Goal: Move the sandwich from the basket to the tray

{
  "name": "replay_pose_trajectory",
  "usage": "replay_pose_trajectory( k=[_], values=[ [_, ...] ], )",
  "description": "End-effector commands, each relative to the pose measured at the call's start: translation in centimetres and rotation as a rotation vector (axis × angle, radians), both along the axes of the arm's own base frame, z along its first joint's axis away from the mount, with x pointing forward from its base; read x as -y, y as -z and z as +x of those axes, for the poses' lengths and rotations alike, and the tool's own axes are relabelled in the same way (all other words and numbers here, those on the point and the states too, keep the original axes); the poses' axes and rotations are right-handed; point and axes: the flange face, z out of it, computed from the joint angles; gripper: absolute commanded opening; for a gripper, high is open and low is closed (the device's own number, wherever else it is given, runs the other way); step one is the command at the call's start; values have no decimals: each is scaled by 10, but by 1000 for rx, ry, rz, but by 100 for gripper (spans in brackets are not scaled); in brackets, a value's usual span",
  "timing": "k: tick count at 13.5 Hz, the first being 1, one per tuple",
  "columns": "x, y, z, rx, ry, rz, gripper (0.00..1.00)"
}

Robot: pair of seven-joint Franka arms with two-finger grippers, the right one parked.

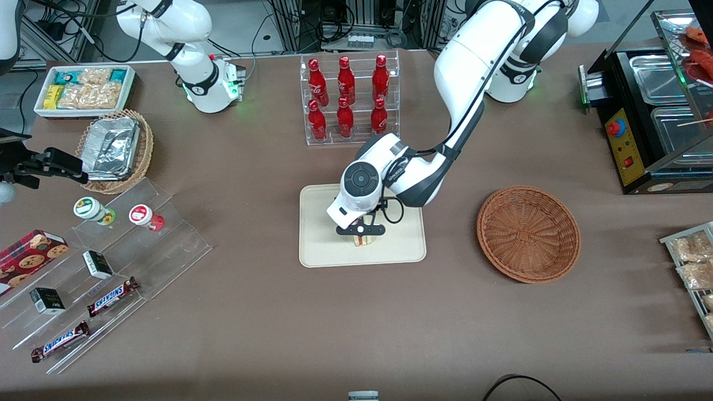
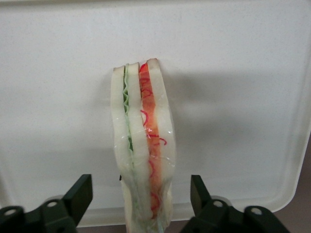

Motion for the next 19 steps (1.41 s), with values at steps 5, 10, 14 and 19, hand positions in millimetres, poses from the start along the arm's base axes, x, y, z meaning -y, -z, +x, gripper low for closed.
replay_pose_trajectory(
  k=[5,10,14,19],
  values=[
    [-32,-91,22,14,-21,11,100],
    [-108,-159,55,4,149,-14,100],
    [-208,-195,86,-53,291,-24,100],
    [-298,-204,91,-86,227,95,100]
  ],
)
